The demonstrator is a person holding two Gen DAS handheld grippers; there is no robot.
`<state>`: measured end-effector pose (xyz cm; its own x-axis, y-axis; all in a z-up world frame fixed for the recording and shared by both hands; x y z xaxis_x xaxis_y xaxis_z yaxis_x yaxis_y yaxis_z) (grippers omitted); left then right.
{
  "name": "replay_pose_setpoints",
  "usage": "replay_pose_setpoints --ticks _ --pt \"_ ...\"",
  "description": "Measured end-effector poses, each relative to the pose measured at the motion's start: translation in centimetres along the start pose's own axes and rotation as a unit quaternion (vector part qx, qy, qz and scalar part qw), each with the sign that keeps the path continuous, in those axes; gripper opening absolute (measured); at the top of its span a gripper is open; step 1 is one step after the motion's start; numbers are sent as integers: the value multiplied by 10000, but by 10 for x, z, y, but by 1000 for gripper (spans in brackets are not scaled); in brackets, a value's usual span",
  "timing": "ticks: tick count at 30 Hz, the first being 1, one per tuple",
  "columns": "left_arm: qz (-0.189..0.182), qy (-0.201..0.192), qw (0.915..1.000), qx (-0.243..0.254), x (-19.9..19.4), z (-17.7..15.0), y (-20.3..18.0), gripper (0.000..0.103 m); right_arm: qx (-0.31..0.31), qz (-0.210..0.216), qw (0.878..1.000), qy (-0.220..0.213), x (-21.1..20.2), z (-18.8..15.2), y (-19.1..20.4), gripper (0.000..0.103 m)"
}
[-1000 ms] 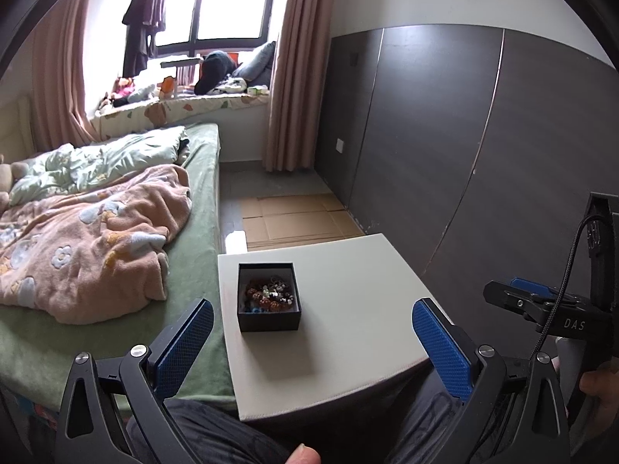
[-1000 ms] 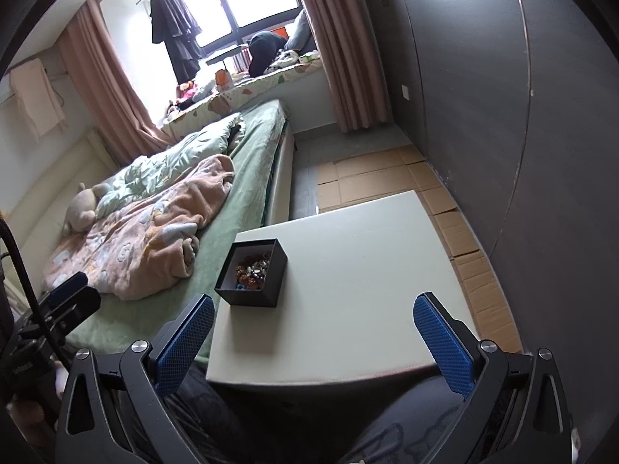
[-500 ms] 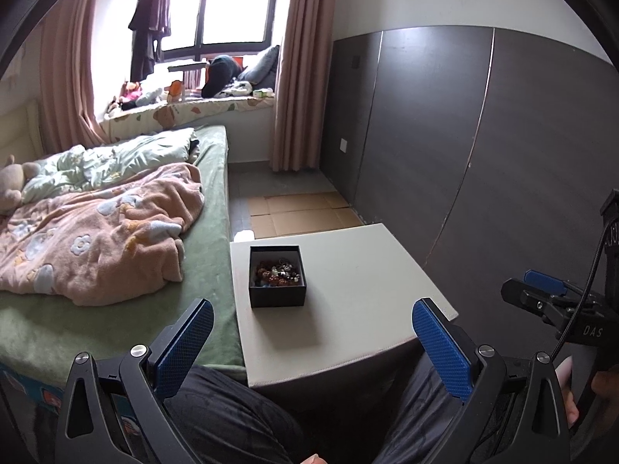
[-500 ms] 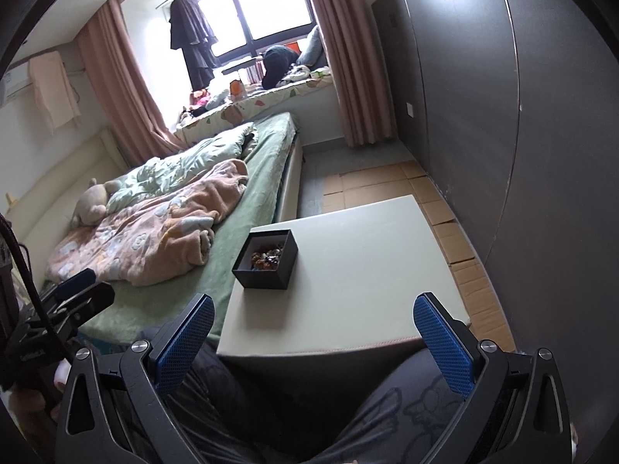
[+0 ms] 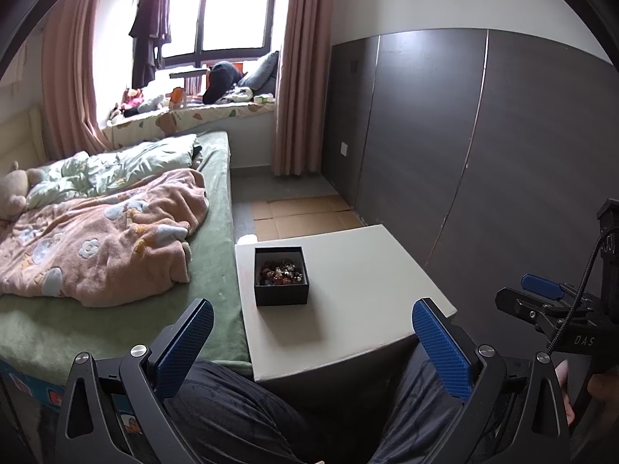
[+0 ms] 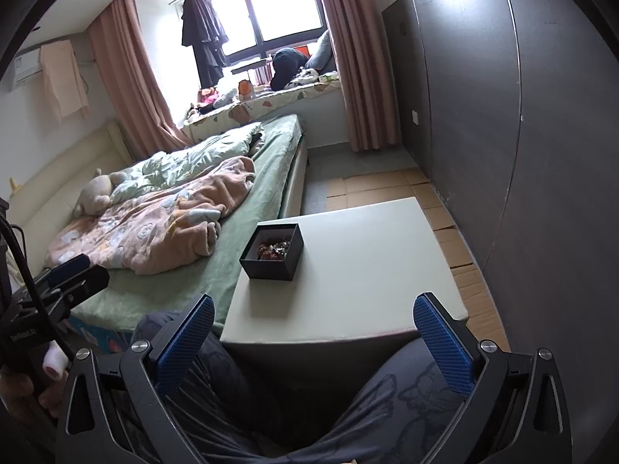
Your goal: Organize jewelry
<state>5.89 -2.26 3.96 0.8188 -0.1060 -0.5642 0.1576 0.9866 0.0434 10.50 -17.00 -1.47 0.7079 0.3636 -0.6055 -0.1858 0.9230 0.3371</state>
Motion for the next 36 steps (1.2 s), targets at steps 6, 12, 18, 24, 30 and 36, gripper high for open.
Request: replay_pose_setpoints --ticks 6,12,18,24,30,36 --pt "-36 15 10000 43 1 -3 -5 103 119 16 9999 4 1 -1 -5 103" --pt "-96 91 9999 5 5 -10 -6 103 116 -17 9999 14 0 -6 -6 103" --pt "-128 140 9998 74 8 -13 -13 103 96 -60 9999 24 -1 -12 -7 103" --pt "-172 186 9996 108 8 -17 -15 103 127 -62 9999 3 1 -12 -8 103" --pt "-183 214 9995 110 9 -17 -16 103 155 -55 9999 40 2 -14 -12 103" --pt "-208 250 9995 61 13 -18 -16 103 213 -54 9998 27 1 -15 -15 103"
Point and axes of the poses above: each gripper's, at about its wrist camera, not at the fingertips, and x roughly the way its jaws point, y to its left, z to its top, the point moved 10 cm from there along x, roughly the way its jaws point, and after that the axes turned 8 degrees about x, right-handed, at the moved point
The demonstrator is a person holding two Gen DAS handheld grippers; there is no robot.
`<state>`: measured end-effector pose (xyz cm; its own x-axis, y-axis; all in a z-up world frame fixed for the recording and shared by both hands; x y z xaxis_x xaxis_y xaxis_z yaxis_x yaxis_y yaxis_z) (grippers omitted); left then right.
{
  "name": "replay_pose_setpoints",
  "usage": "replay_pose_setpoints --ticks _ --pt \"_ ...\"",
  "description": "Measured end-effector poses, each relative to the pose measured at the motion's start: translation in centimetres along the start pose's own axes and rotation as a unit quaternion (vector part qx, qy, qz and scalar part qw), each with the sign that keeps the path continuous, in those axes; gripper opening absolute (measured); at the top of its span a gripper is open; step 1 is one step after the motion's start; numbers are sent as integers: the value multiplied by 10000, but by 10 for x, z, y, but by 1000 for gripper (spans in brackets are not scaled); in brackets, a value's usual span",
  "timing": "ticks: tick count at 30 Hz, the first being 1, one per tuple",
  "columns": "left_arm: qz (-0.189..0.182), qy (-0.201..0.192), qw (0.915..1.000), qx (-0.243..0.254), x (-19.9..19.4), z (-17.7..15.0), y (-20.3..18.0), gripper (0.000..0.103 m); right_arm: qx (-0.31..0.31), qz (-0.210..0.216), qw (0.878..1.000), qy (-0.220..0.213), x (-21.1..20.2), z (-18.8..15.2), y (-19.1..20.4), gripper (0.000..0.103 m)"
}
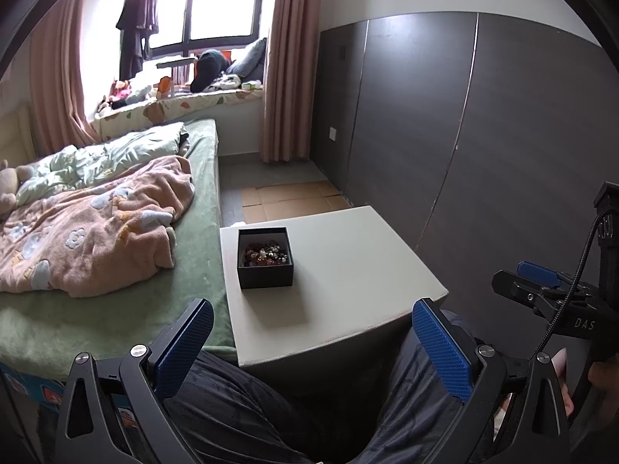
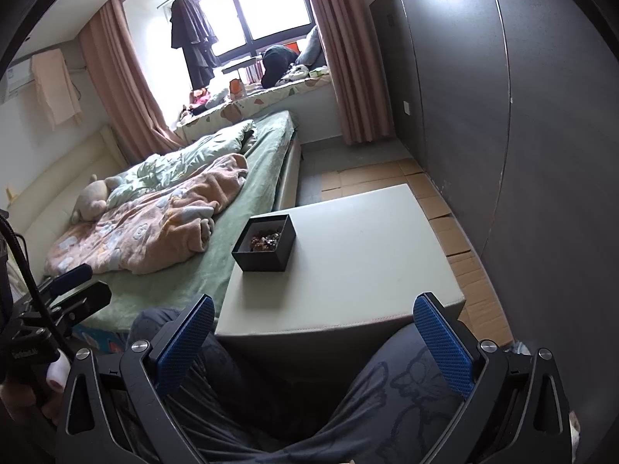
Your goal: Organize jewelry
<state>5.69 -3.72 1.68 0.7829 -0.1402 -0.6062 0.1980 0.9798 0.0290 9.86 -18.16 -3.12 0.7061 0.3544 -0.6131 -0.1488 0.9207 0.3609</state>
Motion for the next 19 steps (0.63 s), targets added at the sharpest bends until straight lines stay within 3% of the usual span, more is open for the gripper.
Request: replay_pose_setpoints --ticks 19 --pt "-72 18 10000 43 2 -1 -2 103 135 -13 9999 14 -1 0 -11 103"
Point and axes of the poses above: each gripper's, at about its wrist camera, not at the fingertips, and x roughly the way its jaws point, y to its left, z to its top, the point moved 10 cm from there along x, roughly the way its jaws point, and after that the axes turned 8 degrees about x, right-handed, at the moved point
